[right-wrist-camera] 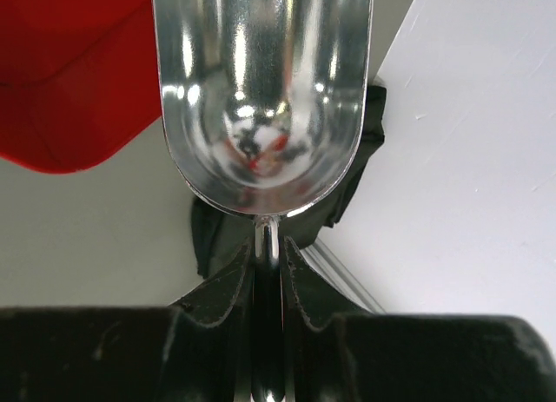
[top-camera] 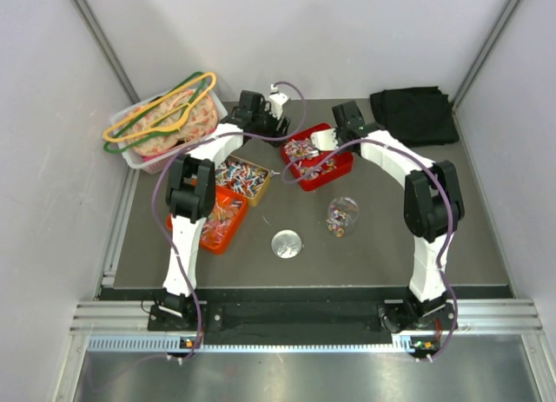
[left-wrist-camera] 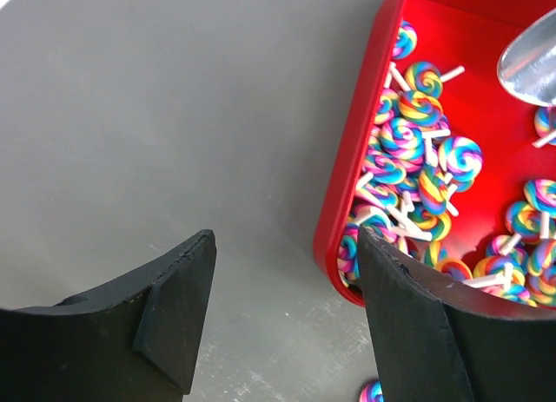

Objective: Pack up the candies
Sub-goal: Scoop the fake candies from the storage box.

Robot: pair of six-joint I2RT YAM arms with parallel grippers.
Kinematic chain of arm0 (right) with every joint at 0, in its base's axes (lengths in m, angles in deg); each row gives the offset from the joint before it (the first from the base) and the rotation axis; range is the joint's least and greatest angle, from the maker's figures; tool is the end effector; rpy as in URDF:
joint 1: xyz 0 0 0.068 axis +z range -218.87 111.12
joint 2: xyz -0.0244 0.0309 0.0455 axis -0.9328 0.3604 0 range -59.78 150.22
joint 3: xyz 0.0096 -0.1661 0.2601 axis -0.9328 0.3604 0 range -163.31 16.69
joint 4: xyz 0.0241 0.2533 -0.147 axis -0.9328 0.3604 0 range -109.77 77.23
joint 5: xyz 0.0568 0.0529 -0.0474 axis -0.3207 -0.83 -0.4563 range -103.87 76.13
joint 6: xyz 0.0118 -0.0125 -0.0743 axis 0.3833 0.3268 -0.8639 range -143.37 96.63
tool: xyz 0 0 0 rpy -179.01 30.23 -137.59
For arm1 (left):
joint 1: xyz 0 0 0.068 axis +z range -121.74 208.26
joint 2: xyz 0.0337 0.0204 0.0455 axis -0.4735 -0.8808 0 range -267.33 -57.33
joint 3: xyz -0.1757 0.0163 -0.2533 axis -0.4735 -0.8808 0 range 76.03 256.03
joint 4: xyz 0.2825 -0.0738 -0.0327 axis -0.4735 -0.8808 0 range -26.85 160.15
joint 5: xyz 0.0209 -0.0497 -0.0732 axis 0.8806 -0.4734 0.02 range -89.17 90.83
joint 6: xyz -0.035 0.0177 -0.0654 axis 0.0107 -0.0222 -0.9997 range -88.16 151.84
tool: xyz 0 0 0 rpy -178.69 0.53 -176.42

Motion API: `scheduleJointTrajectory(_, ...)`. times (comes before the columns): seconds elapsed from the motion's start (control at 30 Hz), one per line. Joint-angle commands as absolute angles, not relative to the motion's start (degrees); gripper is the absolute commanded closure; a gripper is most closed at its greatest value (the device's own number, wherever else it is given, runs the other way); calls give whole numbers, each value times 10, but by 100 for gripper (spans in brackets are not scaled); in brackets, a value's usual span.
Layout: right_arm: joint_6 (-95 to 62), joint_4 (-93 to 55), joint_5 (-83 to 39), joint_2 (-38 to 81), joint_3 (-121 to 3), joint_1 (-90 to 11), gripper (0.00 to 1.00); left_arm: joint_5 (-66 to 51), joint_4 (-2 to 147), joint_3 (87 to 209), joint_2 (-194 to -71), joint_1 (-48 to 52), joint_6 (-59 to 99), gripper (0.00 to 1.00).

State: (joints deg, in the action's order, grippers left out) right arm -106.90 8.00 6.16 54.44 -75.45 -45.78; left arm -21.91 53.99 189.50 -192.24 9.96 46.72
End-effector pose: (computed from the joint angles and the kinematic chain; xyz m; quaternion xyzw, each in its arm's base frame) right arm 0.4795 0.1804 0.2356 -0.7060 0.6004 -0.3113 0.2099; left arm 0.5810 -0.2185 0.1988 0.3346 0.8182 -0.1898 0.4273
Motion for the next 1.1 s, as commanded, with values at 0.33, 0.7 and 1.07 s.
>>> scheduleJointTrajectory(0.33,-1142,120,129,583,-806,-431,100,-258,514,1913,-1921,103,470,41)
scheduleJointTrajectory(0.7,-1157,149,170,644,-884,-402,100,-249,522,1916,-1927,102,472,42)
scheduleJointTrajectory(1.07,-1133,183,154,672,-897,-387,100,-267,518,1913,-1926,99,470,63)
